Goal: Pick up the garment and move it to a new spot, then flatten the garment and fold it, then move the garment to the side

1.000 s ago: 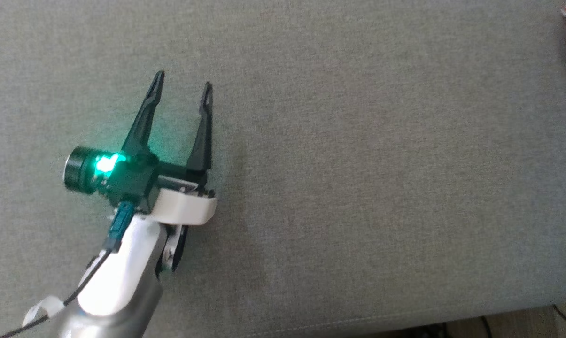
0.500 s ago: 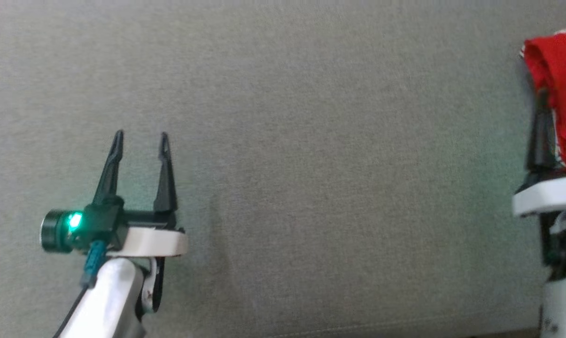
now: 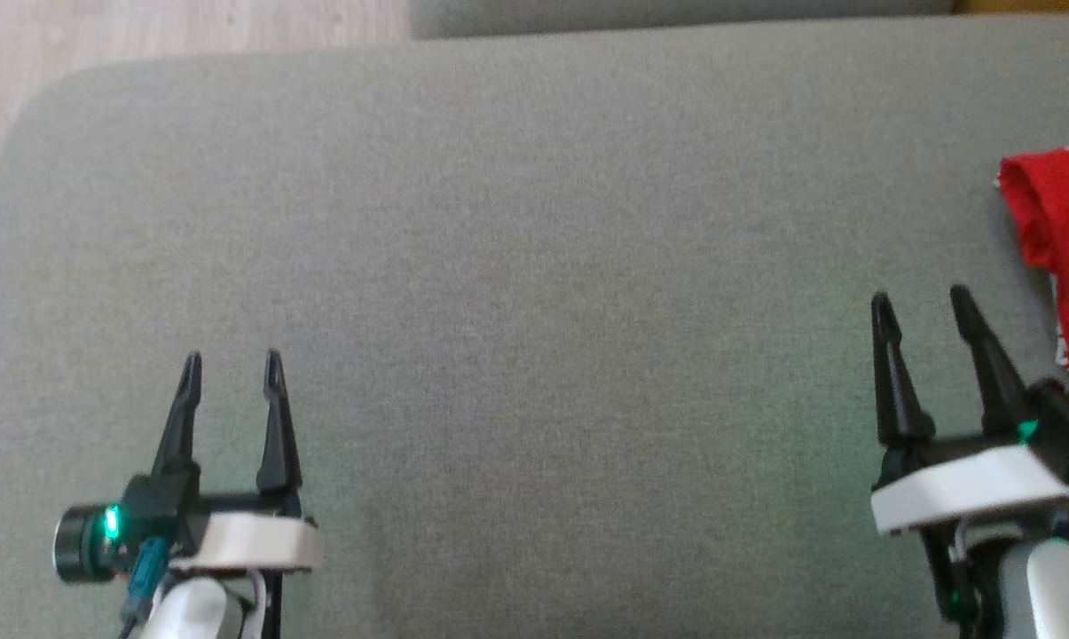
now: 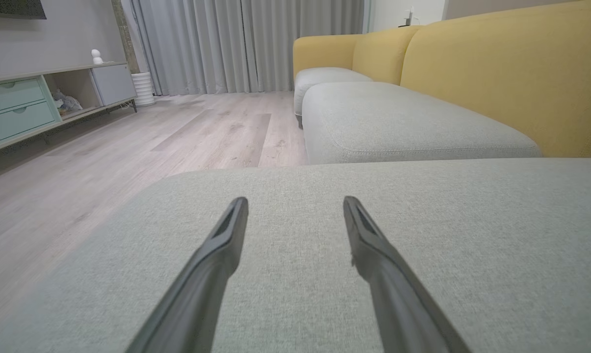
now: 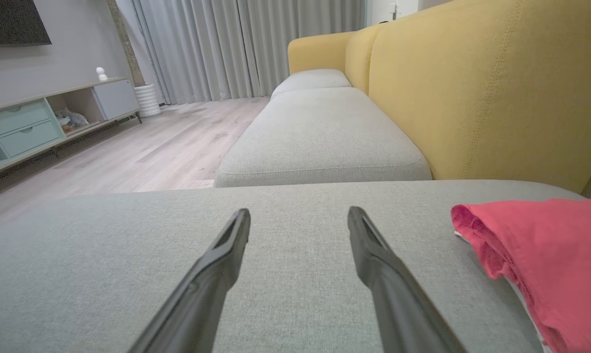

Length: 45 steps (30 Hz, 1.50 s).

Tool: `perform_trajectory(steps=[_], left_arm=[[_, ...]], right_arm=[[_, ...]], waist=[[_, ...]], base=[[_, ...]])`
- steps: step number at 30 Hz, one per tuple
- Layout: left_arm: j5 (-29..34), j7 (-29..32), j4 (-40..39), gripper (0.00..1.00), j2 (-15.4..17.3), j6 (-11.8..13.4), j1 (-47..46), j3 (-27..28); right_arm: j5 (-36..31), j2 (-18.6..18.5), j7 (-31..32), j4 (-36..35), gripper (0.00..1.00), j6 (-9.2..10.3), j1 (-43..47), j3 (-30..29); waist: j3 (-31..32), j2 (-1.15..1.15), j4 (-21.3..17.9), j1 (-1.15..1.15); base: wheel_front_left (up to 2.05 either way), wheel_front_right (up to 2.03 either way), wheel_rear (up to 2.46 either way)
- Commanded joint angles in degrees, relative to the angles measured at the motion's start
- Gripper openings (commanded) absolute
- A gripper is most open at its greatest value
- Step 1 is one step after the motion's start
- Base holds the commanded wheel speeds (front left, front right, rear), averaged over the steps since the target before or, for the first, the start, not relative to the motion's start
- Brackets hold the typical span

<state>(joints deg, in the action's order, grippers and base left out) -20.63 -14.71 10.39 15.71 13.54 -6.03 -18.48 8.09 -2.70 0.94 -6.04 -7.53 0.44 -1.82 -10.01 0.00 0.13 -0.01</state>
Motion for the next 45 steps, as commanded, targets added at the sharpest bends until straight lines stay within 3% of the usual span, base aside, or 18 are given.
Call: perform_trajectory(steps=[1, 13, 41, 42, 45], left_arm=[[-0.36, -0.05, -1.72, 1.00, 1.62, -0.14, -0.98, 2.17], [-1.27, 2.99, -3.32, 1.00, 2.64, 0.08, 4.04, 0.79], [-2.05, 4.11, -4.12, 1.00, 3.47, 0.91, 4.27, 0.07], [-1.69, 4.53, -2.53, 0.00, 2.02, 0.59, 6.40, -1.87], [-1.79, 4.56, -0.36, 0.00, 1.13, 0.54, 6.79, -2.13]], right_arm=[[0.47, -0.20, -0.46, -2.52, 1.00, 0.04, -0.39, 1.66], [3.51, -0.19, -0.43, -3.74, 1.00, 0.04, 6.20, 3.21], [4.27, -0.18, 1.45, -4.35, 1.00, 0.04, 7.42, 3.59], [4.02, 0.11, 1.60, -2.13, 0.00, 0.00, 8.54, 2.06], [4.12, 0.14, 1.57, 0.47, 0.00, 0.00, 8.64, 2.15]], waist=[[1.58, 0.00, 0.10, 0.01], [6.43, 0.00, -0.20, 0.01], [6.61, 0.00, -0.53, 0.01], [6.62, 0.00, -0.54, 0.01], [6.62, 0.00, -0.53, 0.01]], base=[[0.00, 0.00, 0.00], [0.00, 0.00, 0.00], [0.00, 0.00, 0.00], [0.00, 0.00, 0.00], [0.00, 0.00, 0.00]])
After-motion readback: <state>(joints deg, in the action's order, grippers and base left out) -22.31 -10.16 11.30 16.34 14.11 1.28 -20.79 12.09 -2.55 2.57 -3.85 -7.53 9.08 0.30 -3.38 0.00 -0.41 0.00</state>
